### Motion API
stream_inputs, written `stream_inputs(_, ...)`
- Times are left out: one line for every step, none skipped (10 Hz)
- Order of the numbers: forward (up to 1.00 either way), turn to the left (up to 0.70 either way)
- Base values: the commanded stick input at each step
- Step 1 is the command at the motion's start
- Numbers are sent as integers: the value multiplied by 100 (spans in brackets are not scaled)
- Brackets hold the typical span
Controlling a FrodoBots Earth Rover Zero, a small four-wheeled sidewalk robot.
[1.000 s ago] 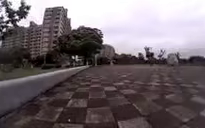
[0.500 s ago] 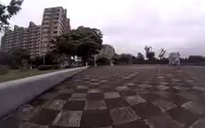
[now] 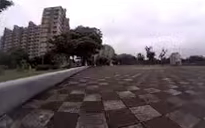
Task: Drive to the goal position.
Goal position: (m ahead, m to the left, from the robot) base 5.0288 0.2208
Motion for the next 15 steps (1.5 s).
stream_inputs(100, 0)
stream_inputs(100, 0)
stream_inputs(100, 0)
stream_inputs(100, 0)
stream_inputs(100, 0)
stream_inputs(100, 0)
stream_inputs(100, 0)
stream_inputs(100, 0)
stream_inputs(100, 0)
stream_inputs(100, 0)
stream_inputs(100, 0)
stream_inputs(100, 0)
stream_inputs(100, 0)
stream_inputs(100, 0)
stream_inputs(100, 34)
